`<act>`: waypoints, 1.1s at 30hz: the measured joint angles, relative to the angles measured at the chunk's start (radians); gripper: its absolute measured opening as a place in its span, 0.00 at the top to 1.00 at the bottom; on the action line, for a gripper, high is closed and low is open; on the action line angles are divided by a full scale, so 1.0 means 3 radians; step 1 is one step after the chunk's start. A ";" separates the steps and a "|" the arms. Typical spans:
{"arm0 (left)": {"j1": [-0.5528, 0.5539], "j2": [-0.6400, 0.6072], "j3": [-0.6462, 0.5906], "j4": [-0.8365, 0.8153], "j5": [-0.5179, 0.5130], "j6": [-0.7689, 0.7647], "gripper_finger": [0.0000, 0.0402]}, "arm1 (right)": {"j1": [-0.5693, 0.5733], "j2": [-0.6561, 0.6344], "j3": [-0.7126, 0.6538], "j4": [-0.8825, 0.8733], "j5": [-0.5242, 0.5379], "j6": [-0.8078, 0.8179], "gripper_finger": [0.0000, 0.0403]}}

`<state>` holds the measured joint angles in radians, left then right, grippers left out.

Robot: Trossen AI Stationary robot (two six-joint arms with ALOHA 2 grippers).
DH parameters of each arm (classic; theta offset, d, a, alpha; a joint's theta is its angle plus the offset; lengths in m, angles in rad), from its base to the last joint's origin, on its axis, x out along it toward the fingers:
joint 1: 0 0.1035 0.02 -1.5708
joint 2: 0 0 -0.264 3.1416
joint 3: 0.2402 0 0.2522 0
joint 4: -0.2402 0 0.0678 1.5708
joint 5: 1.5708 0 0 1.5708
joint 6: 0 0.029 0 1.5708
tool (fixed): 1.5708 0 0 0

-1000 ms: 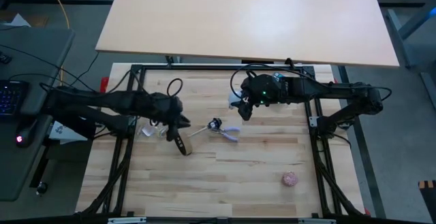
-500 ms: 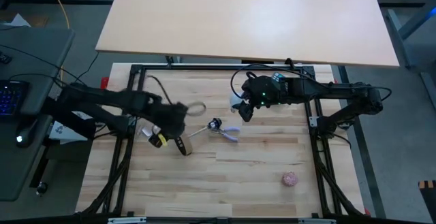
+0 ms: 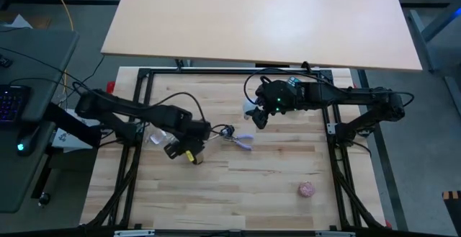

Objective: Screw lightbulb
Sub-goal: Insert the light bulb into the lamp socket

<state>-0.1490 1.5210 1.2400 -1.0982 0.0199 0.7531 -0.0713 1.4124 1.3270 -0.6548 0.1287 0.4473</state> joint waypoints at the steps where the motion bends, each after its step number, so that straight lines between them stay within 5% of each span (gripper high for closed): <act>1: 0.0001 0.0053 0.0000 -0.0011 0.0006 -0.0034 0.29 | -0.0001 0.0000 0.0000 0.0000 0.0000 -0.0002 0.42; 9: -0.0010 0.0435 -0.0005 -0.0232 -0.0046 -0.0352 0.34 | 0.0000 0.0000 0.0000 0.0001 -0.0040 -0.0128 0.42; 16: -0.0130 0.0281 -0.0005 -0.0290 -0.0047 -0.0627 0.74 | -0.0001 0.0000 0.0000 0.0038 -0.0141 -0.0348 0.42; 20: -0.0242 0.0045 -0.0004 -0.0538 -0.0144 -0.0812 0.73 | -0.0001 0.0000 0.0000 0.0023 -0.0271 -0.0600 0.42; 25: -0.0566 -0.0404 0.0072 -0.0795 -0.0937 -0.0579 0.73 | -0.0002 0.0000 0.0000 0.0025 -0.0645 -0.0700 0.42; 33: -0.1088 -0.0926 0.0228 -0.0896 -0.1316 -0.0369 0.73 | -0.0121 -0.0005 0.0000 0.0941 -0.0257 -0.0270 0.42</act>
<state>-0.4753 1.2433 1.3084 -1.3671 -0.3750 0.6423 -0.1075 1.4110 1.3270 -0.3725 0.0517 0.3663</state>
